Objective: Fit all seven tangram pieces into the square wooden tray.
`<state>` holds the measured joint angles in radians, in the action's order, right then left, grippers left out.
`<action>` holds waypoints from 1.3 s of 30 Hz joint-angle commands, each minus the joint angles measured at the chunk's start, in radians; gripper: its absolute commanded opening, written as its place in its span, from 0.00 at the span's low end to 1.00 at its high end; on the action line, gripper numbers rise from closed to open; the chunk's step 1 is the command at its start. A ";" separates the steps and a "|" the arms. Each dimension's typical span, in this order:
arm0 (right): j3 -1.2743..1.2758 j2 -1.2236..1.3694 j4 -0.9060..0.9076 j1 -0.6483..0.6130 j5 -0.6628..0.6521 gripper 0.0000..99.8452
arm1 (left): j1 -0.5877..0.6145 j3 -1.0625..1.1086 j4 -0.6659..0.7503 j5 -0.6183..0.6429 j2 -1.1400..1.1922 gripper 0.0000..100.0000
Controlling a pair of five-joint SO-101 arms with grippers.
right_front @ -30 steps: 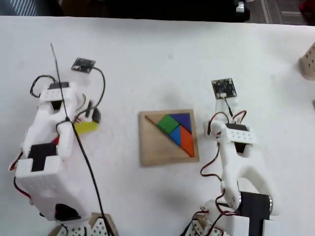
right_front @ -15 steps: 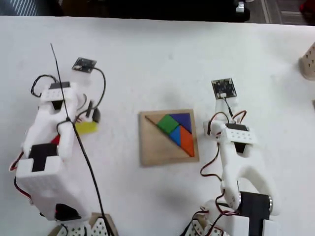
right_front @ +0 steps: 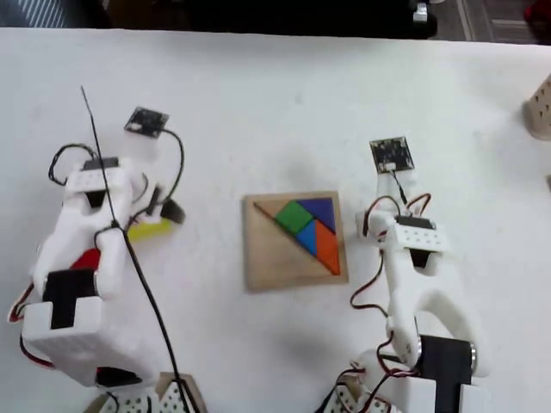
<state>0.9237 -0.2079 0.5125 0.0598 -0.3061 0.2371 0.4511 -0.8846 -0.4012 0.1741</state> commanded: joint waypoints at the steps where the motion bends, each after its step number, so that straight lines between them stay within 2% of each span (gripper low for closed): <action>1: -0.025 -0.012 0.002 -0.015 -0.012 0.02 | -0.013 0.026 0.049 -0.081 -0.062 0.33; 7: -0.025 -0.012 0.001 -0.015 -0.012 0.02 | -0.044 0.066 0.114 -0.150 -0.062 0.28; 17: -0.025 -0.012 -0.001 -0.030 -0.012 0.02 | -0.047 0.078 0.118 -0.152 -0.062 0.28; 21: -0.025 -0.012 -0.001 -0.030 -0.012 0.02 | -0.047 0.063 0.081 -0.161 -0.064 0.29; 26: -0.037 0.018 -0.002 -0.030 -0.012 0.02 | -0.025 0.000 -0.044 -0.153 -0.064 0.38; 30: -0.060 0.042 0.005 -0.030 -0.012 0.02 | -0.010 -0.043 -0.115 -0.153 -0.064 0.39; 34: -0.061 0.044 0.005 -0.030 -0.012 0.02 | -0.010 -0.043 -0.107 -0.153 -0.054 0.39; 39: -0.061 0.044 0.005 -0.030 -0.012 0.02 | -0.031 0.035 -0.021 -0.153 -0.056 0.39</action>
<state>0.9083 -0.1573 0.5125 0.0399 -0.3061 0.2140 0.4634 -0.9782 -0.5516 0.1557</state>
